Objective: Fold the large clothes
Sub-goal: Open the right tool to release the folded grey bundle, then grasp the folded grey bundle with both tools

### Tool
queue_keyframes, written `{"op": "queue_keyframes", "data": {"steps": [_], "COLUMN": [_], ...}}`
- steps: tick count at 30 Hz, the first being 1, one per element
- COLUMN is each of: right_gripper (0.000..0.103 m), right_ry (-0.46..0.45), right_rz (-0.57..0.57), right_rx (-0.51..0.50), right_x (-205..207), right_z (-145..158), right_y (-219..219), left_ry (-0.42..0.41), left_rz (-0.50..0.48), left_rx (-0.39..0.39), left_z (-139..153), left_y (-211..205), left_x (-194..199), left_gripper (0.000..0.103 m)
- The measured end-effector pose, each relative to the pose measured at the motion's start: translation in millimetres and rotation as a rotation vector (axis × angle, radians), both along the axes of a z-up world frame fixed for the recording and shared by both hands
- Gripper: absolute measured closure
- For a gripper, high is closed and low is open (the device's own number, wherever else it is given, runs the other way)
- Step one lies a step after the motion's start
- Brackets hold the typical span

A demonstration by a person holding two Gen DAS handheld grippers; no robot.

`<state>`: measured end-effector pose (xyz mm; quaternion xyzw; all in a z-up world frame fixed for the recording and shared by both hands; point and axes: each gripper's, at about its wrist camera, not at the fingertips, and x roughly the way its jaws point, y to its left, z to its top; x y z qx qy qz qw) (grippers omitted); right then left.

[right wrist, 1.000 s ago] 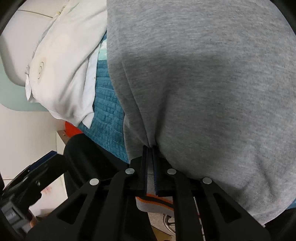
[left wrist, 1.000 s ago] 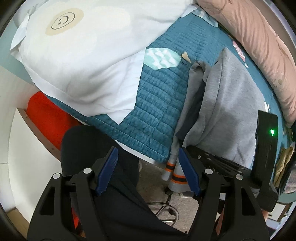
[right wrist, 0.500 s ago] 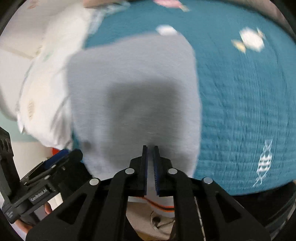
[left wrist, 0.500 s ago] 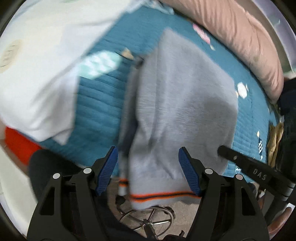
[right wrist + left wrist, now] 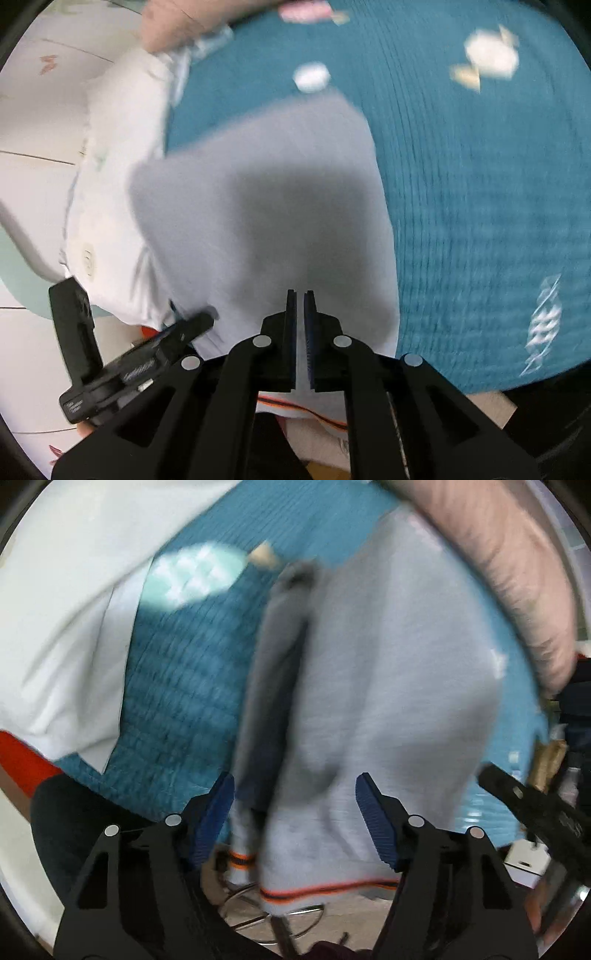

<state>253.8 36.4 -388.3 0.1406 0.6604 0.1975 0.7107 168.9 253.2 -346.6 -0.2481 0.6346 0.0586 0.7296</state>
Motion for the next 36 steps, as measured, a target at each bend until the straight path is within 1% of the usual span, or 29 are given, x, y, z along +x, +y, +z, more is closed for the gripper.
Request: {"op": "queue_keyframes", "data": {"steps": [1,2,4,6,7,9,11,12,13,14,15,17,19,21,25,27,30,31,32,33,34,35,36], "right_gripper": [0.097,0.097,0.098,0.100,0.100,0.100,0.100,0.100,0.103,0.103,0.103,0.103,0.103,0.103,0.103,0.103,0.103,0.099,0.098,0.094,0.078,0.050,0.032], "right_ry": [-0.014,-0.032,-0.060,-0.062,-0.057,-0.049,-0.014,0.007,0.020,0.043,0.058,0.079,0.081,0.069,0.058,0.067,0.077,0.069,0.058,0.049,0.036,0.026,0.015], "right_rz": [0.003,0.007,0.014,0.014,0.021,0.039,0.048,0.046,0.044,0.037,0.032,0.037,0.036,0.043,0.047,0.039,0.029,0.038,0.047,0.059,0.071,0.072,0.066], "right_rx": [0.001,-0.003,-0.023,-0.008,-0.009,-0.015,-0.029,-0.042,-0.048,-0.060,-0.058,-0.067,-0.075,-0.090,-0.074,-0.057,-0.025,-0.006,0.010,0.016,0.020,0.037,0.054], "right_x": [4,10,22,38,45,55,68,70,74,80,82,88,94,98,100,101,96,93,90,87,83,79,75], "right_z": [6,11,16,17,17,12,-6,-18,-21,-33,-40,-56,-68,-74,-77,-77,-63,-54,-45,-36,-27,-20,-13], "right_y": [3,5,14,19,22,32,42,49,47,49,49,54,61,67,66,64,56,55,53,50,47,42,36], "left_ry": [-0.019,-0.053,-0.110,-0.133,-0.137,-0.131,-0.089,-0.071,-0.047,-0.032,-0.026,-0.009,-0.001,-0.010,-0.014,-0.014,-0.023,-0.026,-0.024,-0.027,-0.037,-0.050,-0.076], "left_rz": [-0.010,-0.022,-0.045,-0.065,-0.067,-0.075,-0.072,-0.069,-0.064,-0.059,-0.049,-0.036,-0.037,-0.049,-0.059,-0.060,-0.080,-0.089,-0.097,-0.103,-0.097,-0.089,-0.086], "left_rx": [0.014,0.038,0.035,0.053,0.064,0.064,0.054,0.061,0.079,0.086,0.064,0.049,0.059,0.085,0.121,0.122,0.119,0.124,0.131,0.132,0.125,0.127,0.130], "left_z": [10,26,46,55,57,50,33,24,13,3,-8,-22,-36,-43,-47,-45,-31,-24,-20,-13,-6,-1,6], "left_y": [-1,-3,-8,-13,-15,-17,-15,-13,-8,-4,1,9,13,12,8,7,3,4,3,2,2,3,4], "left_x": [3,10,24,43,52,73,89,97,104,109,113,119,125,128,131,131,129,126,123,119,113,107,99], "left_gripper": [0.035,0.035,0.035,0.043,0.044,0.056,0.062,0.069,0.074,0.077,0.078,0.080,0.080,0.080,0.080,0.080,0.079,0.077,0.062,0.039,0.026,0.014,0.014]}}
